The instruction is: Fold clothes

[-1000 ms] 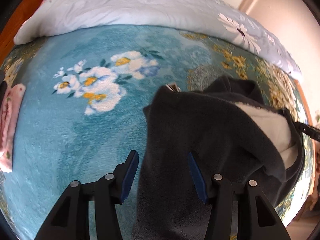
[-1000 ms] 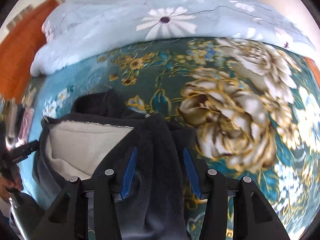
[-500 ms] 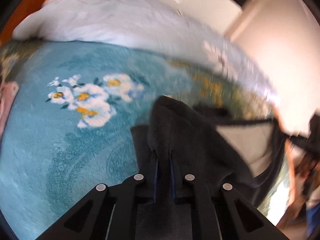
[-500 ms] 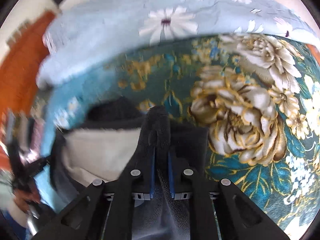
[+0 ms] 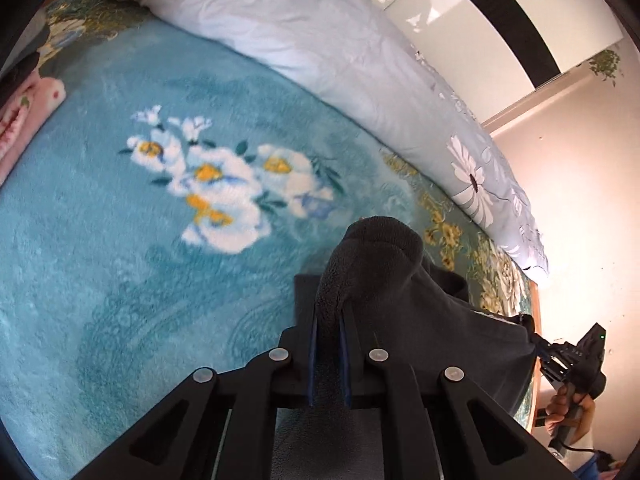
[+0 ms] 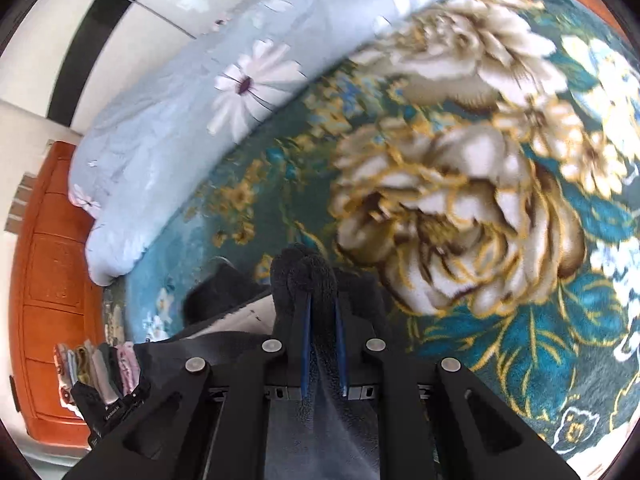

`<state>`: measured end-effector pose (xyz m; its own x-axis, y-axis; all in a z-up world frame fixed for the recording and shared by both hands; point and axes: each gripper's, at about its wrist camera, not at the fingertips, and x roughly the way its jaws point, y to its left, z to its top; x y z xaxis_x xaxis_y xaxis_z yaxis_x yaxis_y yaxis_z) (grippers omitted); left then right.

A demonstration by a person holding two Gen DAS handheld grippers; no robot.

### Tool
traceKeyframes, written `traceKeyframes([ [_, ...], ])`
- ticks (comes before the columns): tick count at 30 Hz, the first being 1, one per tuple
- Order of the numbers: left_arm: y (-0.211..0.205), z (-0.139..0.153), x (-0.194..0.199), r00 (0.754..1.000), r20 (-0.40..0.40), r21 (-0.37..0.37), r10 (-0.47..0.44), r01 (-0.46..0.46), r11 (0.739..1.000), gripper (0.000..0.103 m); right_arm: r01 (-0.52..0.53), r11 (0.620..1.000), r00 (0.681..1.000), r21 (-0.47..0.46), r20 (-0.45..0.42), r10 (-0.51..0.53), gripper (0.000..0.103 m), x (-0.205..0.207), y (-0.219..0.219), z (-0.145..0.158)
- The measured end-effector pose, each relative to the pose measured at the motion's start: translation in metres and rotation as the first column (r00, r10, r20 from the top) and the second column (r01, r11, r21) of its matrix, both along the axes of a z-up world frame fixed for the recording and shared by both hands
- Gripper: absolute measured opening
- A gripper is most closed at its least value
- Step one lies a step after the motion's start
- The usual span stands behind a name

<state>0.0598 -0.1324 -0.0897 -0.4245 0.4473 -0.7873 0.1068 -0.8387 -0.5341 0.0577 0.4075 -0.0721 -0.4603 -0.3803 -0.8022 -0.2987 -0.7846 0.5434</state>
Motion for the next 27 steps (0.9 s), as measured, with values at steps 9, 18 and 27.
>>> traceKeyframes([
  [9, 0.0, -0.024, -0.001, 0.995, 0.096, 0.003, 0.004, -0.004, 1.0, 0.011, 0.087, 0.992, 0.993, -0.092, 0.088, -0.079, 0.021, -0.001, 0.008, -0.041],
  [18, -0.003, -0.035, 0.004, 0.989, 0.141, 0.081, 0.053, -0.065, 0.995, 0.013, 0.035, 0.996, 0.996, -0.077, 0.084, -0.028, 0.038, 0.015, 0.007, -0.041],
  [27, -0.002, 0.019, 0.002, 0.998, -0.046, 0.109, 0.042, -0.037, 0.993, 0.009, -0.119, 0.991, 0.992, 0.066, -0.028, 0.121, 0.012, 0.01, -0.035, -0.002],
])
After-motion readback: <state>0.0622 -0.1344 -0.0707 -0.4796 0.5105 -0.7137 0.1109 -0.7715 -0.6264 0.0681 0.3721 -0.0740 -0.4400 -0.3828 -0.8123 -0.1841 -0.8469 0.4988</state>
